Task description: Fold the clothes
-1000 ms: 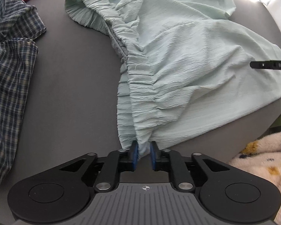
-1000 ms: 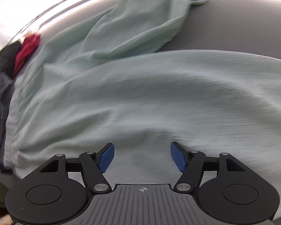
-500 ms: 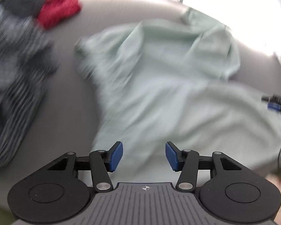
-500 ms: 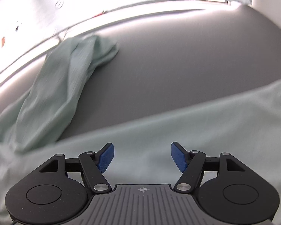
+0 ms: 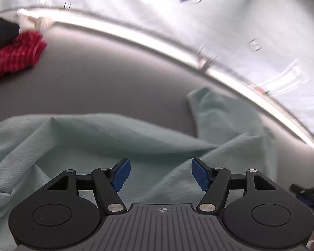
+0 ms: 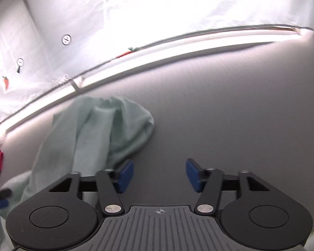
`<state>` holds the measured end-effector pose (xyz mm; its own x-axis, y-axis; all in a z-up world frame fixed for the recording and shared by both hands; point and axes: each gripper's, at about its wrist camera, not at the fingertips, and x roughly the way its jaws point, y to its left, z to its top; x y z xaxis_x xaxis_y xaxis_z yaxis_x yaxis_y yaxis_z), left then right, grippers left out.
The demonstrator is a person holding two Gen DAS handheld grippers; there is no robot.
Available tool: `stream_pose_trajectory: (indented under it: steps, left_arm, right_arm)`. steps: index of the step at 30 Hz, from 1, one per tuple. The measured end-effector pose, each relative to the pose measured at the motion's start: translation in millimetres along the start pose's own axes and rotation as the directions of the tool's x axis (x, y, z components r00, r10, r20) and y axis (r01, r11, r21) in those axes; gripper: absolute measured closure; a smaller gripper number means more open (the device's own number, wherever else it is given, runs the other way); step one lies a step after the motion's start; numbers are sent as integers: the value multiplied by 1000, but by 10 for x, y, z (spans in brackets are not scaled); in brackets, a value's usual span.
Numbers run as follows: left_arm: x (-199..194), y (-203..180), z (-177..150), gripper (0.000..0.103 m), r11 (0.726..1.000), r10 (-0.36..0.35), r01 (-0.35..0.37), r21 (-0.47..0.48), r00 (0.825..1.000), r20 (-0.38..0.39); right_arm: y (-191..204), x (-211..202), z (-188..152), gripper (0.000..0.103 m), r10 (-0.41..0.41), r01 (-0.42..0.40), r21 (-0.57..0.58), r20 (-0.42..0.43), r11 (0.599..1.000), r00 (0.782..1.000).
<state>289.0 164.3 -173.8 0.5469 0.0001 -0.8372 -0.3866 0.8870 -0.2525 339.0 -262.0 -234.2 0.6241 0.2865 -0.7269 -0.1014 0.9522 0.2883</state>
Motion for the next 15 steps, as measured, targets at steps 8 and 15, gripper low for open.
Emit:
stream_pose_trajectory:
  steps: [8, 15]
  left_arm:
    - [300, 50, -147, 33, 999, 42, -44, -31, 998, -55]
    - [325, -73, -93, 26, 998, 61, -61, -2, 995, -80]
  right_arm:
    - [114, 557, 434, 60, 132, -136, -42, -82, 990, 988]
    - [253, 962, 366, 52, 72, -80, -43, -160, 996, 984]
